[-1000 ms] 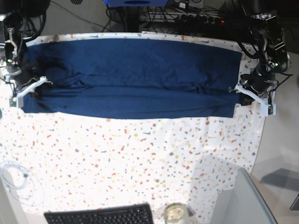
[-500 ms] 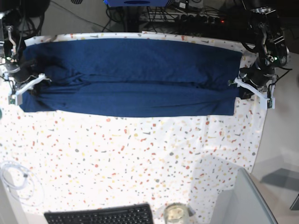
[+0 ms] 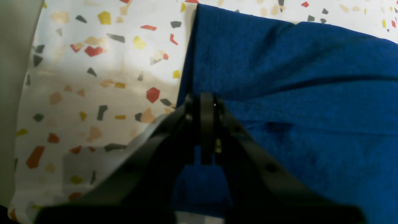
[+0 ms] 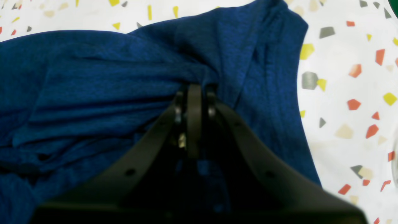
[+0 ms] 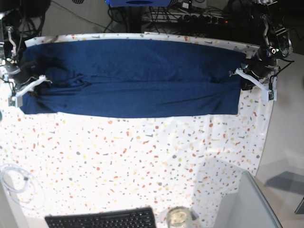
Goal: Layout the t-shirt on the table in an organized manner, then fold the t-shirt properly
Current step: 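Lift the side edges with both grippers and fold them over the shirt, then lower the folded edge with both grippers and release it flat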
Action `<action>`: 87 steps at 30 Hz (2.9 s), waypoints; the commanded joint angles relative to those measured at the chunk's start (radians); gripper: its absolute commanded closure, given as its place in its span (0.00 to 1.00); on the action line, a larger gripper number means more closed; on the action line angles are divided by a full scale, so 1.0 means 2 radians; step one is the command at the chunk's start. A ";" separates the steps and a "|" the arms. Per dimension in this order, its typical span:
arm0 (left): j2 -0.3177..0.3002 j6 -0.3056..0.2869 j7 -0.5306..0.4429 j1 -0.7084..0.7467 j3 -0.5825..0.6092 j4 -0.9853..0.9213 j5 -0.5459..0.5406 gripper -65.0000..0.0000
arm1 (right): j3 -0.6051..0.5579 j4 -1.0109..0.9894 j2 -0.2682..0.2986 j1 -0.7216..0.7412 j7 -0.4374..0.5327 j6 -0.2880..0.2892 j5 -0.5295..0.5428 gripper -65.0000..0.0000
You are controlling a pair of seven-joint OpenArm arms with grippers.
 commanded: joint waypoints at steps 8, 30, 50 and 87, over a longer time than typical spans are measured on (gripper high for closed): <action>-0.006 0.002 -0.011 -0.005 -0.003 0.007 -0.002 1.00 | 0.005 0.017 0.008 -0.010 0.011 -0.003 0.002 0.73; 0.021 0.002 0.018 -0.026 -0.043 0.101 -0.002 0.65 | 0.104 0.074 -0.031 0.046 -0.092 -0.002 -0.002 0.84; 0.021 0.003 -0.045 -0.046 -0.002 -0.079 0.001 1.00 | 0.081 -0.151 0.002 0.110 -0.014 -0.002 -0.003 1.00; -0.028 -0.180 -0.042 -0.073 -0.080 -0.198 -0.086 0.19 | 0.121 0.119 -0.041 -0.027 -0.018 -0.002 -0.002 1.00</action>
